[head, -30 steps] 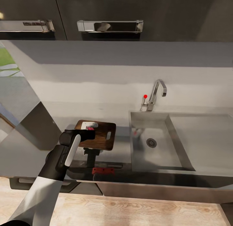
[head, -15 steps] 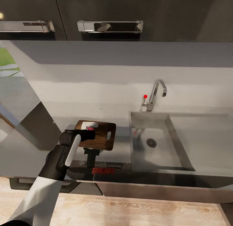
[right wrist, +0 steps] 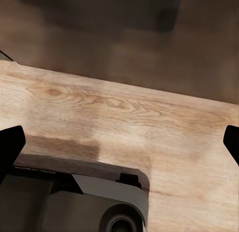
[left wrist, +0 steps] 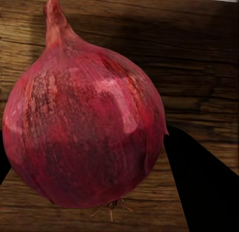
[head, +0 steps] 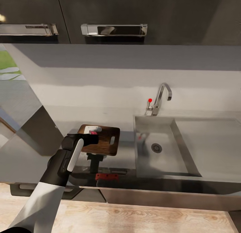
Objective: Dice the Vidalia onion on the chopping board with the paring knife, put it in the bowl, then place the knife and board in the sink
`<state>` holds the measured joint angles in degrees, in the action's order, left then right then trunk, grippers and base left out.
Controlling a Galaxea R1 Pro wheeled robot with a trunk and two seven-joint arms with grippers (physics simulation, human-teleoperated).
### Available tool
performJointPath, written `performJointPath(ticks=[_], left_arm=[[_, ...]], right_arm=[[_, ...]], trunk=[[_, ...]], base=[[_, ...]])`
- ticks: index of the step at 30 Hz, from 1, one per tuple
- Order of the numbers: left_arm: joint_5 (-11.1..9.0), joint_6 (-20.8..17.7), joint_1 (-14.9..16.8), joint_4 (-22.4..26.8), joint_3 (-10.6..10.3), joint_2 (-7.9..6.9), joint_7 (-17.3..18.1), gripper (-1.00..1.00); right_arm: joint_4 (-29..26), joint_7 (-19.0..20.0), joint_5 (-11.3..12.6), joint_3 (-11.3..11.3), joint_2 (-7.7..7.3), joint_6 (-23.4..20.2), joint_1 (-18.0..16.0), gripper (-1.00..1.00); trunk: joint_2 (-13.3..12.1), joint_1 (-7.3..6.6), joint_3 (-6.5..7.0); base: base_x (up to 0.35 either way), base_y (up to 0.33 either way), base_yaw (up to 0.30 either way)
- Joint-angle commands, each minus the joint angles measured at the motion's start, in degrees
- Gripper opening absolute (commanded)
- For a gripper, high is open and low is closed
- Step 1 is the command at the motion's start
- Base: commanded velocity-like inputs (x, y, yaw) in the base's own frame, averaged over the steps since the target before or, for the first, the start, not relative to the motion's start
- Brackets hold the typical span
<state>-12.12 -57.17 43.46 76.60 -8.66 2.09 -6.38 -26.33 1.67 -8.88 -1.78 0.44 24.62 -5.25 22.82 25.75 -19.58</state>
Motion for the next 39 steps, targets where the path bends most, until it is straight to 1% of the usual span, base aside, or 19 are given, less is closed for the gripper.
performJointPath(ticks=[1,7,25,26,39], left_arm=[[-0.53,-0.22,0.05,0.04,-0.04,0.00,-0.56,-1.00],[-0.53,-0.22,0.05,0.04,-0.04,0.00,-0.56,-1.00],[-0.53,-0.22,0.05,0.04,-0.04,-0.06,-0.56,-1.00],[-0.53,-0.22,0.05,0.04,-0.04,-0.07,-0.56,1.00],[-0.53,-0.22,0.05,-0.24,-0.04,-0.06,-0.56,1.00]], right_arm=[[0.02,0.17,-0.23,-0.21,0.02,0.17,-0.03,1.00],[0.02,0.18,-0.25,-0.24,0.01,0.17,-0.03,1.00],[-0.02,0.17,-0.26,-0.24,0.00,0.17,-0.03,1.00],[-0.01,0.18,-0.26,-0.24,0.00,0.17,-0.03,1.00],[-0.01,0.17,-0.25,-0.24,0.00,0.17,-0.03,1.00]], trunk=[[0.09,0.03,0.00],[0.09,0.03,0.27],[0.09,0.03,0.31],[0.09,0.03,0.31],[0.09,0.03,0.31]], base=[[0.000,0.000,0.000],[0.000,0.000,0.000],[0.000,0.000,0.000],[0.000,0.000,0.000],[0.000,0.000,0.000]])
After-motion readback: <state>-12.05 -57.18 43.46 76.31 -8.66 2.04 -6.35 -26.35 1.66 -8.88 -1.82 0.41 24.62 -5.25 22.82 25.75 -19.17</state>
